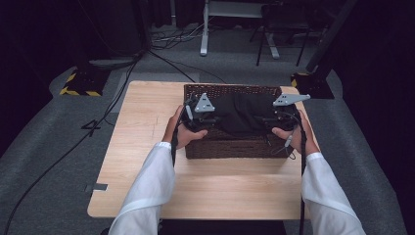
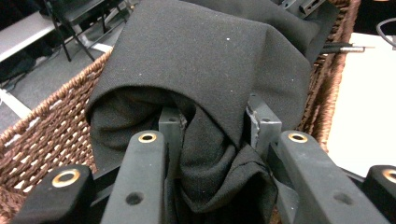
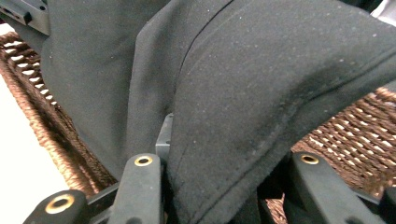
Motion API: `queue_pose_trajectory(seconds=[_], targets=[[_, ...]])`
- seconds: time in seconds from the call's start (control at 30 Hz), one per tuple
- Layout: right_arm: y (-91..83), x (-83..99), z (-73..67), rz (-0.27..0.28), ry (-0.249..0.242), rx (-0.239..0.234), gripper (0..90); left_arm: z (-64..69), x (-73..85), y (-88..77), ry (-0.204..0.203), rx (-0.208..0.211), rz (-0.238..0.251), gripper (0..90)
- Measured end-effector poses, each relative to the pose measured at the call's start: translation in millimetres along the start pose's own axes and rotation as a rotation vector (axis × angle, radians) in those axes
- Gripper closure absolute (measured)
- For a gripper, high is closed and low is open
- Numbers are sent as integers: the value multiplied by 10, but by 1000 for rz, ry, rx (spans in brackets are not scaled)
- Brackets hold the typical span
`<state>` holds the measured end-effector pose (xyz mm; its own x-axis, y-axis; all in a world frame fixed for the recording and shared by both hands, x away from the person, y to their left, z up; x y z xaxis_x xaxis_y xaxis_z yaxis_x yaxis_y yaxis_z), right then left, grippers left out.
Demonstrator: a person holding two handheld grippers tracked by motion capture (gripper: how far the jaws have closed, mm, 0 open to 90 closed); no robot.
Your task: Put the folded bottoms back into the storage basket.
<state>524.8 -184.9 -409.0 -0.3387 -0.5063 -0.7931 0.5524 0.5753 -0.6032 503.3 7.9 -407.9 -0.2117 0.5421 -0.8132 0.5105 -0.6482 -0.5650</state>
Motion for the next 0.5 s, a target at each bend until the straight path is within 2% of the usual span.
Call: queue_pose_trajectory(seconds=[0.23, 0.43, 0.5], targets=[[164, 61, 85, -29, 31, 5, 615, -61, 54, 127, -8, -16, -45, 664], [271, 86, 91, -57, 32, 15, 615, -90, 92, 217, -19, -25, -79, 663], [328, 105, 92, -84, 35, 21, 614, -110, 125, 241, -16, -27, -101, 663]])
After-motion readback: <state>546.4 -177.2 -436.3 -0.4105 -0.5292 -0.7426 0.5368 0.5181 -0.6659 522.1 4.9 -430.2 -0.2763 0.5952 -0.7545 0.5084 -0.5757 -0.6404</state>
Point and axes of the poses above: each handheld gripper's, and its own axes: y roughly forward along the jaws, x roughly out of its underside, z roughly to its right, the point moved 9 cm from there along y, roughly forward along the jaws, and after that the axes turned 2 degrees about -z, right-handed, at the moved point
